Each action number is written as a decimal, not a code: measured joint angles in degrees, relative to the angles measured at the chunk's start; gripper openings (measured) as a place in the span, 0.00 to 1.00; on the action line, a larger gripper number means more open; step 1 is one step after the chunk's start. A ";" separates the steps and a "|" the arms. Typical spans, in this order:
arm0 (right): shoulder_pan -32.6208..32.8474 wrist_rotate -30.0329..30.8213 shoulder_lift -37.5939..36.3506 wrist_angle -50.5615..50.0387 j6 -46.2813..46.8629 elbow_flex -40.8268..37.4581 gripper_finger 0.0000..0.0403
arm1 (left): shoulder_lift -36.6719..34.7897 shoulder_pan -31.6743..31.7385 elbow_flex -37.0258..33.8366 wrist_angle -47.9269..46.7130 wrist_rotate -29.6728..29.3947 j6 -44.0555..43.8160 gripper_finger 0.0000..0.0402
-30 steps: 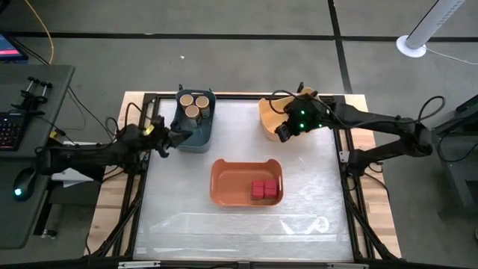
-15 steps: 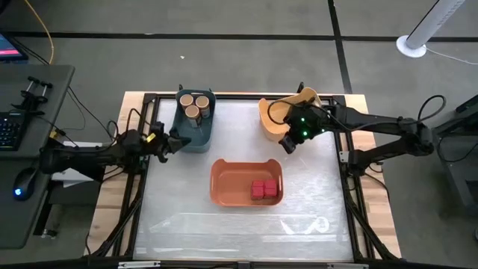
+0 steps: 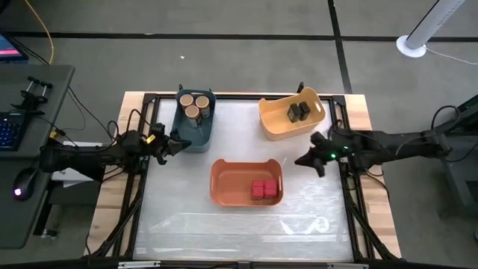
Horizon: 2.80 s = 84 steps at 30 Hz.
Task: Sort spices by type
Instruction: Return to Home Position
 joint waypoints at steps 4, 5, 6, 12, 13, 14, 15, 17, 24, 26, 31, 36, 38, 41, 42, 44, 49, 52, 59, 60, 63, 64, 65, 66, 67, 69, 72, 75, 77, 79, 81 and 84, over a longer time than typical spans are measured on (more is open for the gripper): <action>1.64 3.15 -7.87 8.66 -5.60 -7.40 0.00 | 0.00 0.00 0.00 0.00 -0.02 0.10 0.00; 1.51 3.35 -9.10 10.82 -6.98 -8.97 0.00 | 0.00 0.00 0.00 0.00 -0.02 -0.04 0.00; 1.27 3.51 -10.04 12.79 -8.36 -10.43 0.00 | 0.00 0.00 0.00 0.00 -0.02 -0.03 0.00; -0.12 6.06 -11.12 24.66 -13.71 -18.31 0.00 | 0.00 0.00 0.00 0.00 -0.04 -0.01 0.00; -0.21 6.36 -10.93 27.41 -13.96 -19.72 0.00 | 0.00 0.00 0.00 0.00 -0.04 0.12 0.00; -0.25 6.58 -10.83 30.70 -14.07 -21.13 0.00 | 0.00 0.00 0.00 0.00 -0.04 0.18 0.00; -0.27 6.75 -10.82 34.05 -14.20 -22.39 0.00 | 0.00 0.00 0.00 0.00 -0.04 0.18 0.00; -0.27 6.74 -10.86 39.21 -15.14 -24.84 0.00 | -0.01 0.00 0.01 -0.13 -0.09 0.11 0.00; -0.23 6.17 -10.85 41.18 -18.25 -28.39 0.00 | -3.23 0.00 0.02 -1.70 -0.09 0.12 0.00; -0.22 6.06 -10.84 40.91 -18.76 -28.86 0.00 | -5.33 0.00 0.02 -2.97 -0.09 0.12 0.00; -0.24 6.35 -10.84 39.69 -19.90 -28.86 0.00 | -11.24 0.00 0.02 -5.69 -0.11 0.10 0.00; -0.24 6.26 -10.84 38.63 -24.07 -28.86 0.00 | -17.58 0.00 0.02 -8.18 -0.13 0.10 0.00; -0.24 6.23 -10.84 37.36 -24.60 -28.86 0.00 | -20.04 0.00 0.02 -9.64 -0.13 0.09 0.00; -0.24 6.19 -10.82 35.78 -24.70 -28.86 0.00 | -22.98 0.05 0.02 -12.40 -0.13 0.10 0.00; -0.16 6.17 -10.84 35.62 -24.70 -28.86 0.00 | -22.77 0.07 0.09 -12.62 -0.11 0.09 0.00; -0.15 6.07 -10.82 35.61 -24.70 -28.86 0.00 | -22.77 0.01 0.07 -13.68 -0.22 0.07 0.00; -0.14 5.82 -10.84 35.53 -27.18 -28.86 0.00 | -22.80 0.02 0.07 -18.57 -0.25 0.07 0.00; -0.14 5.82 -10.82 35.34 -28.74 -28.86 0.00 | -22.80 0.02 0.07 -22.71 -0.28 0.07 0.00; -0.14 5.82 -10.84 34.12 -29.35 -28.86 0.00 | -22.84 0.02 0.26 -31.63 -0.26 0.56 0.00; -0.14 5.82 -10.84 33.26 -29.25 -28.86 0.00 | -22.84 0.02 0.26 -31.87 -0.64 0.75 0.00; -0.14 5.81 -10.82 31.00 -28.51 -28.86 0.00 | -22.80 0.05 0.03 -33.00 -1.09 0.36 0.00; -0.14 5.74 -10.82 30.64 -27.94 -28.86 0.00 | -22.82 0.02 0.02 -33.07 -0.99 0.12 0.00; -0.14 5.57 -10.82 30.55 -27.70 -28.86 0.00 | -22.82 0.02 0.01 -33.18 -0.94 0.03 0.00; -0.14 5.42 -10.84 30.50 -27.57 -28.86 0.00 | -22.80 0.02 -0.02 -33.21 -0.94 0.03 0.00; -0.14 5.38 -10.84 30.41 -27.26 -28.86 0.00 | -22.82 0.02 -0.02 -33.22 -0.94 0.00 0.00; -0.14 5.40 -10.82 30.37 -26.21 -28.86 0.00 | -22.80 0.02 -0.02 -33.19 -0.94 -0.01 0.00; -0.14 5.43 -10.84 30.19 -24.20 -28.86 0.00 | -22.80 0.00 -0.02 -33.15 -0.92 0.01 0.00; -0.14 5.58 -10.84 29.38 -23.21 -28.86 0.00 | -22.81 -0.15 -0.02 -33.02 -0.89 0.01 0.00; -0.14 5.64 -10.82 29.06 -22.71 -28.86 0.00 | -22.82 -0.45 -0.04 -32.96 -0.90 0.03 0.00; -0.14 5.67 -10.84 29.08 -22.71 -28.86 0.00 | -22.82 -0.67 -0.04 -32.96 -0.90 0.05 0.00; -0.14 5.64 -10.82 29.08 -22.71 -28.86 0.00 | -22.82 -0.74 -0.04 -32.96 -0.87 0.07 0.00; -0.14 5.64 -10.82 29.08 -22.71 -28.86 0.00 | -22.82 -0.74 -0.04 -32.94 -0.87 0.07 0.00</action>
